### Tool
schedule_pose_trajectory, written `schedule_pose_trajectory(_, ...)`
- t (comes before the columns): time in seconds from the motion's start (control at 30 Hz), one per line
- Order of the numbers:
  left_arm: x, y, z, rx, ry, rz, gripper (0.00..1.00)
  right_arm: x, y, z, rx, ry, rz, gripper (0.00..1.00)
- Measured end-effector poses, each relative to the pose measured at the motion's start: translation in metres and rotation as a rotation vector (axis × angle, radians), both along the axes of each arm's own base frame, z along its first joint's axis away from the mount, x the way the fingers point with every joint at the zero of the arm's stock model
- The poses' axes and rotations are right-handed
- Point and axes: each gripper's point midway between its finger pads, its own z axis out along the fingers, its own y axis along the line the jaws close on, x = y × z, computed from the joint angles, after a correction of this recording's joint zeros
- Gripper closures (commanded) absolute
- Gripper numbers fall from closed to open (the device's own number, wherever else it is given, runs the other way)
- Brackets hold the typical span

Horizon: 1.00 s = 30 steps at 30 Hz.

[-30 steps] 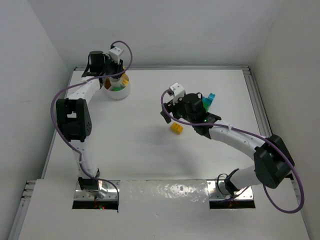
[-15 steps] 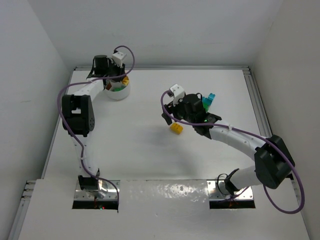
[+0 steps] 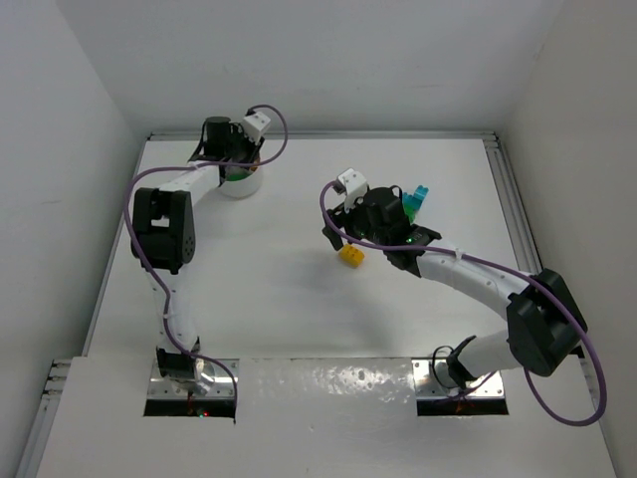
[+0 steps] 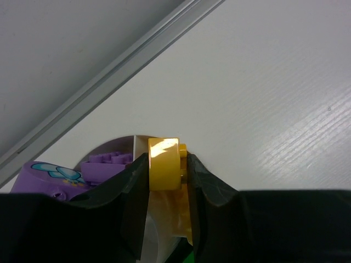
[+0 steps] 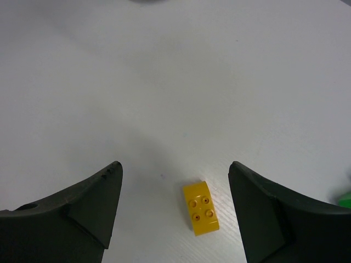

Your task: Sort the legos into containers by color

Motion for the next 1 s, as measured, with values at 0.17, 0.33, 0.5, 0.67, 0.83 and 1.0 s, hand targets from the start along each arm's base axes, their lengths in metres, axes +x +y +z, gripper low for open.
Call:
schedule_pose_trajectory(0.17,0.0,0.0,0.001,-0.021,0.006,0.019,0.56,0.0,0.0,-0.001,-0.005,0.0,0.003,0.23)
schedule_pose_trajectory(0.33,-0.001,-0.001,0.005,-0.045,0.026,0.033,0.38,0.0,0.0,-0.001,-0.007,-0.001,0.004,0.23)
schedule_pose_trajectory(0.5,0.002,-0.002,0.021,-0.067,0.006,0.042,0.27,-0.001,-0.001,-0.002,-0.012,0.004,0.004,0.23)
schedule_pose_trajectory(0.67,0.005,-0.004,0.044,-0.088,-0.022,0.036,0.51,-0.002,-0.002,-0.004,-0.019,0.009,0.005,0.23)
schedule_pose_trajectory(0.83,-0.01,-0.017,0.057,-0.007,-0.01,-0.156,0.39,-0.003,-0.003,-0.005,-0.022,0.014,0.005,0.23)
schedule_pose_trajectory(1.0,-0.03,-0.022,0.069,0.127,0.022,-0.349,0.31,-0.005,0.0,-0.005,-0.016,0.019,0.021,0.23)
